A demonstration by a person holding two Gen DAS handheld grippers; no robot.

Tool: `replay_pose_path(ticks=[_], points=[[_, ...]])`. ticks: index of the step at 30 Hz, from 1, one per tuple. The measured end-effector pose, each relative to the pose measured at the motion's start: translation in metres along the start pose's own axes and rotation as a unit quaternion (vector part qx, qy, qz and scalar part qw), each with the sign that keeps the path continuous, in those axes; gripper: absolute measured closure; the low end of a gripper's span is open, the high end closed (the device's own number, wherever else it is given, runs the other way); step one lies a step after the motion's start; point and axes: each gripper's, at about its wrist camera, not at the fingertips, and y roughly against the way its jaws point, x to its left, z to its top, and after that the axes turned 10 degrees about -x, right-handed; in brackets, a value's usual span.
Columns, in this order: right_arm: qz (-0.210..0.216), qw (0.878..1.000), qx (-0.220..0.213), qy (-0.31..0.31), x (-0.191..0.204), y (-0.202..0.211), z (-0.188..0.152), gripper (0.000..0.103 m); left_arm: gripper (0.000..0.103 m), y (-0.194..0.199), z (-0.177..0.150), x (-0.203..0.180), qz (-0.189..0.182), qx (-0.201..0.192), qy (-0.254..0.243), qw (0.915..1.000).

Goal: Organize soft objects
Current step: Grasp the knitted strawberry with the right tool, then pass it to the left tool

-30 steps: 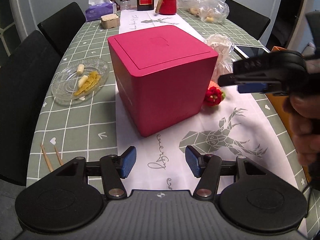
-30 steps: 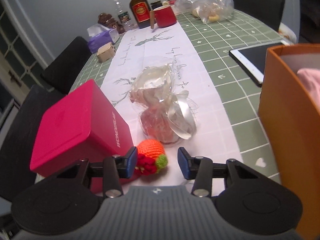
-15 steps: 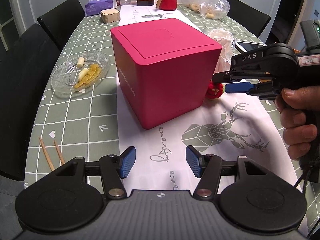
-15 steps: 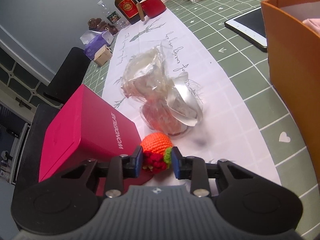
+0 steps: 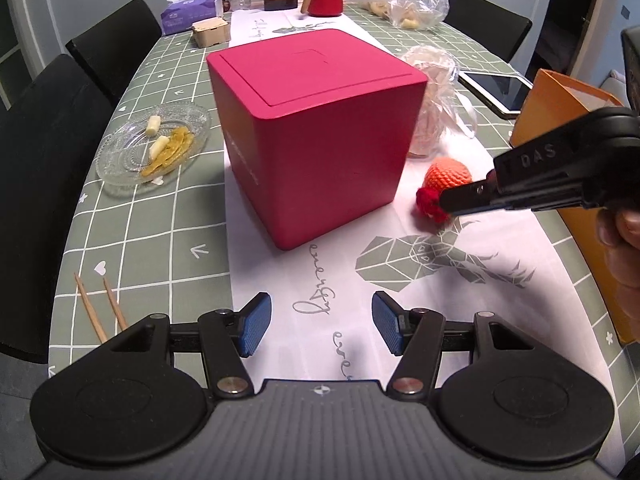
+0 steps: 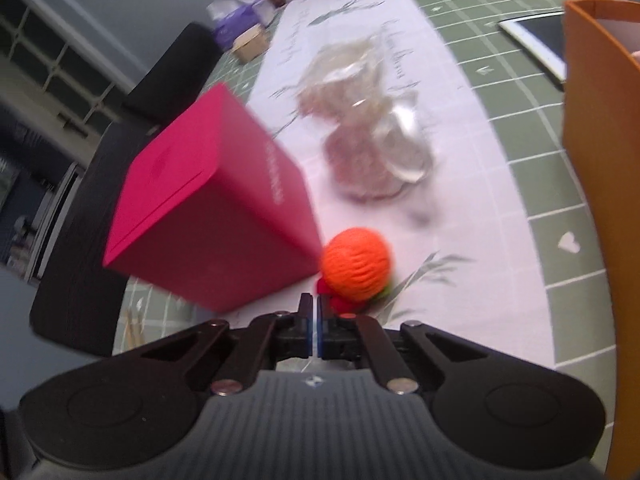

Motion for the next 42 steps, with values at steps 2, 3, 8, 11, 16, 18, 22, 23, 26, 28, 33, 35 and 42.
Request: replay_pose_path(ticks=[2, 3, 8, 11, 16, 18, 22, 23, 26, 28, 33, 35, 42], points=[[0.011, 1.000, -0.004, 0.018, 0.007, 0.007, -0.002, 0.101, 0.035, -0.002, -0.001, -0.001, 0.000, 0.004, -0.002, 1.0000], [0.008, 0.999, -0.014, 0.033, 0.011, 0.011, -0.001, 0.099, 0.035, -0.003, -0.001, -0.002, 0.000, 0.005, -0.003, 1.0000], [-0.049, 0.989, -0.094, 0.106, 0.022, 0.023, 0.006, 0.053, 0.035, -0.005, -0.001, -0.006, -0.002, 0.007, -0.010, 0.9999], [-0.068, 0.990, -0.087, 0.090, 0.014, 0.009, 0.011, 0.053, 0.035, -0.007, -0.003, -0.009, -0.003, 0.011, -0.018, 0.9998], [-0.071, 0.992, -0.057, 0.082, 0.003, -0.015, 0.009, 0.067, 0.035, -0.008, -0.006, -0.009, -0.006, 0.016, -0.028, 0.9995], [-0.057, 0.994, -0.051, 0.079, 0.004, -0.013, 0.009, 0.068, 0.034, -0.009, -0.008, -0.010, -0.008, 0.016, -0.034, 0.9992], [-0.025, 0.997, -0.028, 0.062, 0.009, -0.003, 0.005, 0.069, 0.034, -0.009, -0.009, -0.011, -0.012, 0.017, -0.037, 0.9991], [-0.010, 0.998, -0.010, 0.057, 0.011, -0.002, 0.002, 0.069, 0.034, -0.008, -0.009, -0.011, -0.014, 0.014, -0.038, 0.9991], [0.028, 0.997, 0.042, 0.065, 0.022, -0.005, -0.011, 0.069, 0.034, -0.007, -0.010, -0.017, -0.019, 0.006, -0.050, 0.9985], [0.043, 0.994, 0.066, 0.075, 0.029, -0.008, -0.019, 0.069, 0.034, -0.007, -0.011, -0.021, -0.024, 0.009, -0.061, 0.9978], [0.069, 0.991, 0.087, 0.071, 0.038, -0.011, -0.028, 0.069, 0.034, -0.008, -0.016, -0.024, -0.027, 0.008, -0.078, 0.9965], [0.067, 0.991, 0.085, 0.078, 0.039, -0.011, -0.029, 0.069, 0.034, -0.010, -0.017, -0.022, -0.025, 0.013, -0.073, 0.9969], [0.053, 0.994, 0.059, 0.071, 0.032, -0.004, -0.017, 0.068, 0.034, -0.010, -0.014, -0.021, -0.029, -0.005, -0.064, 0.9975]])
